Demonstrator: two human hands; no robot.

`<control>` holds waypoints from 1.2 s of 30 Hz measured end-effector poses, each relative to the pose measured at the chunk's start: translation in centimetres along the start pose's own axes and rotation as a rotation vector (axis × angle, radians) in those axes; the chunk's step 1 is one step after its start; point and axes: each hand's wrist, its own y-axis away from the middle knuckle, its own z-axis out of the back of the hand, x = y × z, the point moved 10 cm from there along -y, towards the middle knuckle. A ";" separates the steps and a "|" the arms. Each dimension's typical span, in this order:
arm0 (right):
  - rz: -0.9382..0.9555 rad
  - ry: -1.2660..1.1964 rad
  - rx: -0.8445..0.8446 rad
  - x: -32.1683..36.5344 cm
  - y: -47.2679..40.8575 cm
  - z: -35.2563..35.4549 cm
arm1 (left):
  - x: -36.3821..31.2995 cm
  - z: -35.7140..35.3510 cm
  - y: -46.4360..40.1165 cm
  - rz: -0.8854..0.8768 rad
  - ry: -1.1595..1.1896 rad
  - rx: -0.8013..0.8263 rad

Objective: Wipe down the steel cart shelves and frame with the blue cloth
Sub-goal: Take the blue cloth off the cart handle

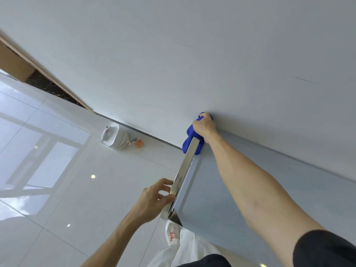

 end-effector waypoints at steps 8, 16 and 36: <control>0.000 0.086 -0.049 0.5 -0.5 -0.3 | 0.0 0.4 0.3 -0.006 0.036 -0.057; 0.223 -0.053 -0.098 -1.2 7.7 -3.0 | -0.2 0.3 -0.4 -0.075 0.011 -0.009; 0.225 -0.169 -0.324 -11.2 24.5 -12.0 | 1.1 6.4 -0.5 -0.232 0.126 0.145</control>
